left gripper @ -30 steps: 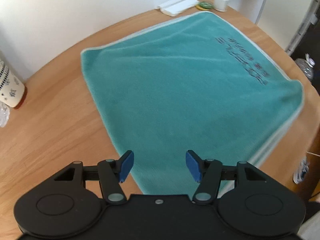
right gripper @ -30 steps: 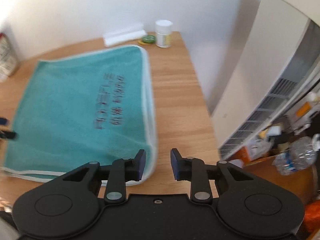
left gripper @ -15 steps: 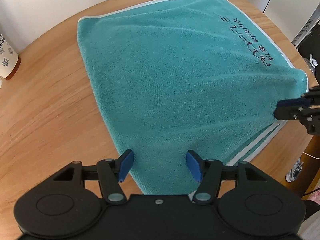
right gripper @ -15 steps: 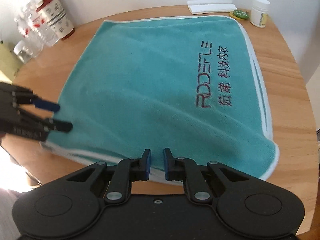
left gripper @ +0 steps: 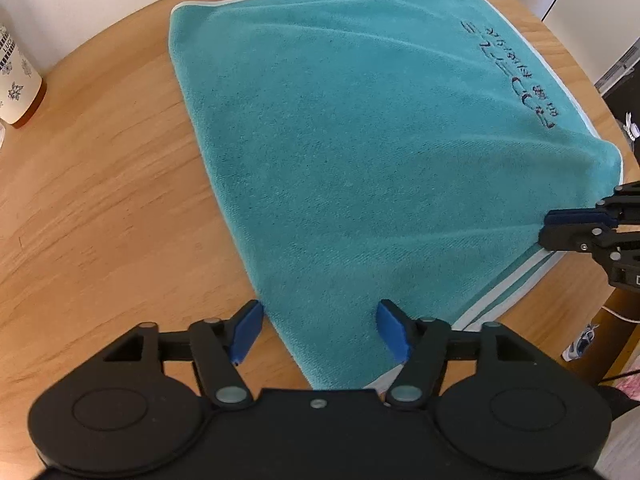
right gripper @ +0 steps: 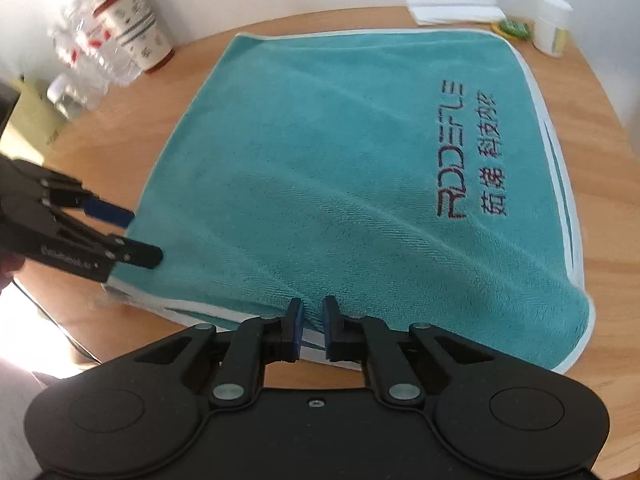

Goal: Fold towel
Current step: 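Pinch the towel edge again with the right gripper and smooth it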

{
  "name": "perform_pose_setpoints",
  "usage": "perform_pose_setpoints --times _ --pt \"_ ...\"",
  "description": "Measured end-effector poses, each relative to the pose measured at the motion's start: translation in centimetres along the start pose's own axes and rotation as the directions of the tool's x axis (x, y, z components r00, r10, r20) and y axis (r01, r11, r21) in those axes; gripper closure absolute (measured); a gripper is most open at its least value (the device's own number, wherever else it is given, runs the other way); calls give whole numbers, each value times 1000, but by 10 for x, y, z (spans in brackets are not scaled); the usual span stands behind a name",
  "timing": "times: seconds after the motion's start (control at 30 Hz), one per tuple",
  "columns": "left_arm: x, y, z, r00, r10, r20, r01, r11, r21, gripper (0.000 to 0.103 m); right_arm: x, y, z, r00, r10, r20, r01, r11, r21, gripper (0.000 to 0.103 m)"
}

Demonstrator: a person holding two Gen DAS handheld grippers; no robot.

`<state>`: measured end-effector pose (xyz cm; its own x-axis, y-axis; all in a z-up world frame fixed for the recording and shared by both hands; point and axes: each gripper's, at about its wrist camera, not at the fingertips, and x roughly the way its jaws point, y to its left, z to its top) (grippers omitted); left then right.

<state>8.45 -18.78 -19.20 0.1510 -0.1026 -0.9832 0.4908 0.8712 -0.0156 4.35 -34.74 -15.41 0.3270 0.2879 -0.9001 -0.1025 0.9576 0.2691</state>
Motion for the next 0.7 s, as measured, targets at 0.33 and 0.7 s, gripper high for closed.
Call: perform_pose_setpoints --times 0.33,0.7 --pt "1 -1 -3 1000 1 15 -1 1000 16 31 -6 11 11 994 108 -11 -108 994 6 91" --pt "4 -6 -2 1000 6 3 -6 1000 -5 31 -14 -7 -4 994 94 -50 -91 994 65 91"
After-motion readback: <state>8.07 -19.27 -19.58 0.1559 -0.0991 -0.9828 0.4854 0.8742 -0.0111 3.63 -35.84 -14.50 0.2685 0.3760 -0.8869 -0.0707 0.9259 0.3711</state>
